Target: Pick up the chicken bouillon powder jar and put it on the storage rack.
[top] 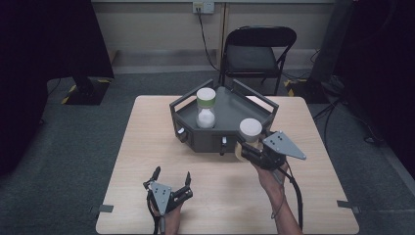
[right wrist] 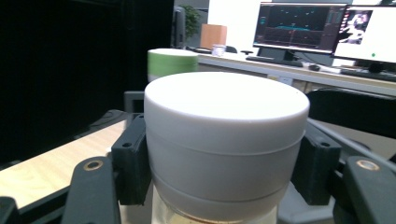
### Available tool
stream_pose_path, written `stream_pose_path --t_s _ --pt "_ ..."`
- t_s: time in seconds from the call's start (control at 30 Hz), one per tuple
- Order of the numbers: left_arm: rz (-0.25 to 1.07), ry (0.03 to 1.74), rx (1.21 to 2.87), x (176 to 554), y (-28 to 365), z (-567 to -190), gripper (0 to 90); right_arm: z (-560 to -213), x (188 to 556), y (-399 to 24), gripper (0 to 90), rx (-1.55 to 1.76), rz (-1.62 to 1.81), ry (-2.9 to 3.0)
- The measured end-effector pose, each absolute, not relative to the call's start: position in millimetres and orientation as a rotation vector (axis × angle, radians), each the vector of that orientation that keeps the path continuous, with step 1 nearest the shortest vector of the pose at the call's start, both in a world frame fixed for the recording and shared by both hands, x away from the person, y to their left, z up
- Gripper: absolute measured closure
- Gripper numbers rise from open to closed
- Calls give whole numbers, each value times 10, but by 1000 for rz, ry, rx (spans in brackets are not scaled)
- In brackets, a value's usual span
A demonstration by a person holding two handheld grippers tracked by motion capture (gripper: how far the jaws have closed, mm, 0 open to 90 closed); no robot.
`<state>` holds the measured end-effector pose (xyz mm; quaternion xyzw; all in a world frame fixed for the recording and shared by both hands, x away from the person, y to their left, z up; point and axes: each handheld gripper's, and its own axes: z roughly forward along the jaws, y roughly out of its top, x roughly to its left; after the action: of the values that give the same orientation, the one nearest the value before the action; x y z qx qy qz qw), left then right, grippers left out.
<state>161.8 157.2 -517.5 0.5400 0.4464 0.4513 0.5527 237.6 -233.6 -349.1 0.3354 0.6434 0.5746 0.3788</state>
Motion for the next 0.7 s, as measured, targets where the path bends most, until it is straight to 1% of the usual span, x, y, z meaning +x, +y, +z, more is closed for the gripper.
stream_pose_path --t_s 0.07,0.2,0.47,0.7 --pt "1068 1056 1276 1618 1571 -5175 1 -3427 2499 -2335 331 882 1481 1642" --pt "1067 1055 1277 1618 1573 -5174 1 -3369 2580 -2293 331 885 1467 1628" --pt "1067 1057 1276 1618 1569 -5174 0 -3190 2936 -2124 331 962 1452 1579" --pt "1066 1055 1275 1617 1573 -5177 1 -3186 3120 -1982 331 1006 1398 1560"
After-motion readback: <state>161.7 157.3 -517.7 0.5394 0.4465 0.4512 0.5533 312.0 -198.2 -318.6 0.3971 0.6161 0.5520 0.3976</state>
